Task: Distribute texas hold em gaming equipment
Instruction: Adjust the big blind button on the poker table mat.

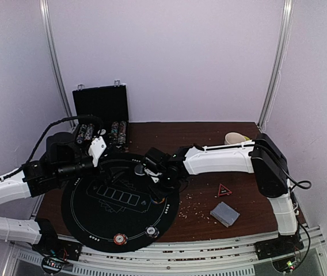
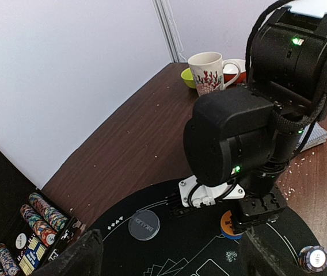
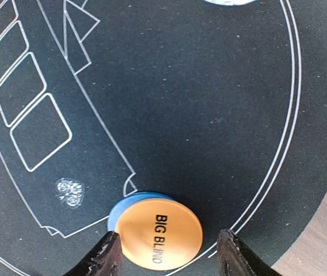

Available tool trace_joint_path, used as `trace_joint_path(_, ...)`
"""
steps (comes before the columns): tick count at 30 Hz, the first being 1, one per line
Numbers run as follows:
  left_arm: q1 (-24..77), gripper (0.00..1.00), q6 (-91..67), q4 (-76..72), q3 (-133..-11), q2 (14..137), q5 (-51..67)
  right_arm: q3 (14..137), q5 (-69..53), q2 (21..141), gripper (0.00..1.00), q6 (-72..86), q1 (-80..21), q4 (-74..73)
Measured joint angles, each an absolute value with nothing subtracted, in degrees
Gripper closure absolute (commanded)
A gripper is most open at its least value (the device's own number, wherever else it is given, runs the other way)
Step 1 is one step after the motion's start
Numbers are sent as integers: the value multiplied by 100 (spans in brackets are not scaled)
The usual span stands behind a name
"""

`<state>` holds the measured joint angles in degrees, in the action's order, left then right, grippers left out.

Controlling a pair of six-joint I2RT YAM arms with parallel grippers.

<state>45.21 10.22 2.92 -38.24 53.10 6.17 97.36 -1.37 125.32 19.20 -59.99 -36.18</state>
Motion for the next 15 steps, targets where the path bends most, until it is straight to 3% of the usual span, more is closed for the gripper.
trace_joint_path(8,4521,15,1041,292,-3824,5310,620,9723,-152,12532,36,1918,-5970,-3656)
trace_joint_path(15,4521,16,1046,292,-3824,5315,622,9712,-493,12536,41,1944,-5966,-3369)
